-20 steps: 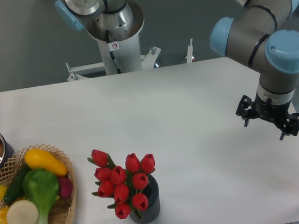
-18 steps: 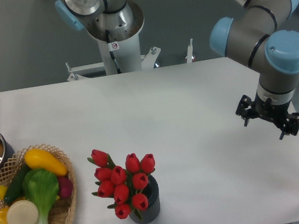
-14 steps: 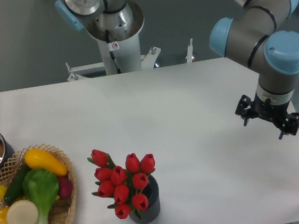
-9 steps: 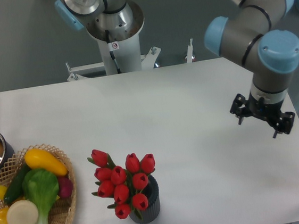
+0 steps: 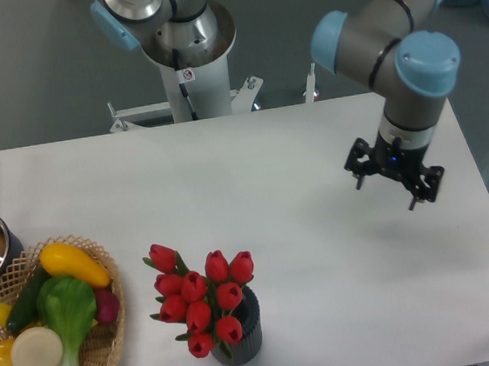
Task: Pick up the flowers from the vase
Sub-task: 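Move the open gripper toward the red tulips in the black vase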
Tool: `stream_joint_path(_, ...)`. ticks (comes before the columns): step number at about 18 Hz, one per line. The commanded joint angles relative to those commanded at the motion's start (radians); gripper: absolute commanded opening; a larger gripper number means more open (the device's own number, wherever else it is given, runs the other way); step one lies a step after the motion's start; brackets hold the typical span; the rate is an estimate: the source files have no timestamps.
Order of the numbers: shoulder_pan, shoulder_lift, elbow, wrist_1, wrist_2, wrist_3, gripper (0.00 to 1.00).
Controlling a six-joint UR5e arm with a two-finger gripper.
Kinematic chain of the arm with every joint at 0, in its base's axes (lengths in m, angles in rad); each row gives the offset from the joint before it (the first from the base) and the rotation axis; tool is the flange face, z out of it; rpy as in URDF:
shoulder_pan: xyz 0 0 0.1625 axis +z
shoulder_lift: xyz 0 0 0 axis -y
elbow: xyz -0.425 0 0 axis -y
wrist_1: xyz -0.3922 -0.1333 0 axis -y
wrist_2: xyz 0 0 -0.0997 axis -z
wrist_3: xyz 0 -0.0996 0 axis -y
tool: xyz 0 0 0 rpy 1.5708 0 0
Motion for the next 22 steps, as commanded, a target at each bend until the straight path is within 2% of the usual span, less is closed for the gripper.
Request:
stream_joint_path(5,0.011,0.031,-0.011,0.005,-0.219,0.000,1.00)
stream_joint_path(8,0.006,0.055,-0.014,0.002,-0.230,-0.005,1.00)
stream_joint_path(12,-0.012,0.084,-0.037,0.008,-0.252,-0.109,1.00)
stream_joint_path(14,-0.029,0.089,-0.043,0.021,-0.256,-0.104,1.00)
stream_joint_path(17,-0.067,0.086,-0.054,0.029,-0.374,-0.106,1.00)
stream_joint_path(20,-0.109,0.083,-0.066,0.073,-0.413,-0.106,1.00)
stream_joint_path(22,-0.144,0.077,-0.077,0.138,-0.416,-0.107,1.00)
